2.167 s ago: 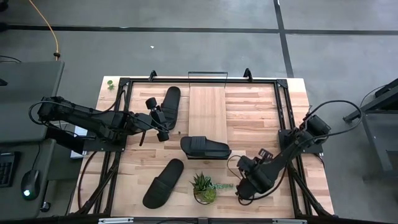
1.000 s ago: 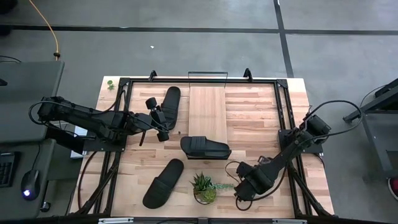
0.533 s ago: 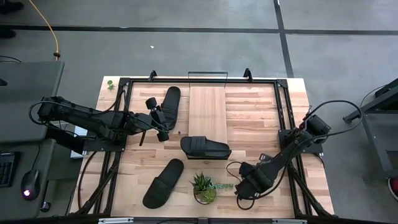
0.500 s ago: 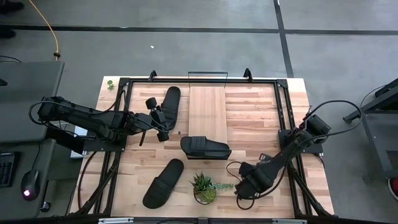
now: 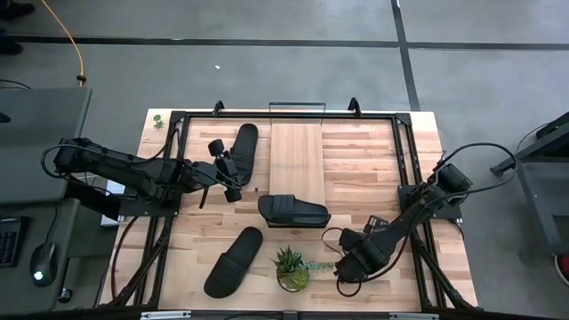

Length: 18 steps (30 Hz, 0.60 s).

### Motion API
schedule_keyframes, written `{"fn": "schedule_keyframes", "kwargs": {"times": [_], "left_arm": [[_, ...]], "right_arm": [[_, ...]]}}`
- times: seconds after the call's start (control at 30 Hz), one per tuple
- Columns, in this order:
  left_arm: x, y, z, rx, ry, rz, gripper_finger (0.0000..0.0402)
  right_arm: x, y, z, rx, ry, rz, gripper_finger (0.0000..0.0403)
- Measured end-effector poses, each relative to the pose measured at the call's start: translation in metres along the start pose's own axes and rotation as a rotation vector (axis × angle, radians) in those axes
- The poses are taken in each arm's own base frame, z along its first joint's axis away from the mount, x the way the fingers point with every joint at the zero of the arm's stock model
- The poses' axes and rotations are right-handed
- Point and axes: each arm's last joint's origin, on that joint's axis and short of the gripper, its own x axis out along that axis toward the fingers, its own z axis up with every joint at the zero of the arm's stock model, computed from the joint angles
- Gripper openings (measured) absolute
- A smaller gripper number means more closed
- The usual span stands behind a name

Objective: Pick and place slides into the shelf
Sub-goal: Put the bottom right black slide on the shelf

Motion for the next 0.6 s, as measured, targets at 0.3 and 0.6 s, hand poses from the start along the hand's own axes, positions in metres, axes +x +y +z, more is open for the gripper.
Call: {"fn": "schedule_keyframes", "kwargs": {"times": [0.3,0.6], "left_arm": [[0.000,0.000,0.000,0.000,0.001,0.000,0.0195],[0.000,0.000,0.000,-0.001,0.001,0.000,0.0195]], "right_arm": [[0.017,0.006,-0.006,0.012,0.106,-0.135,0.0265],[0.022,0.011,-0.003,0.016,0.097,-0.123,0.0266]]}}
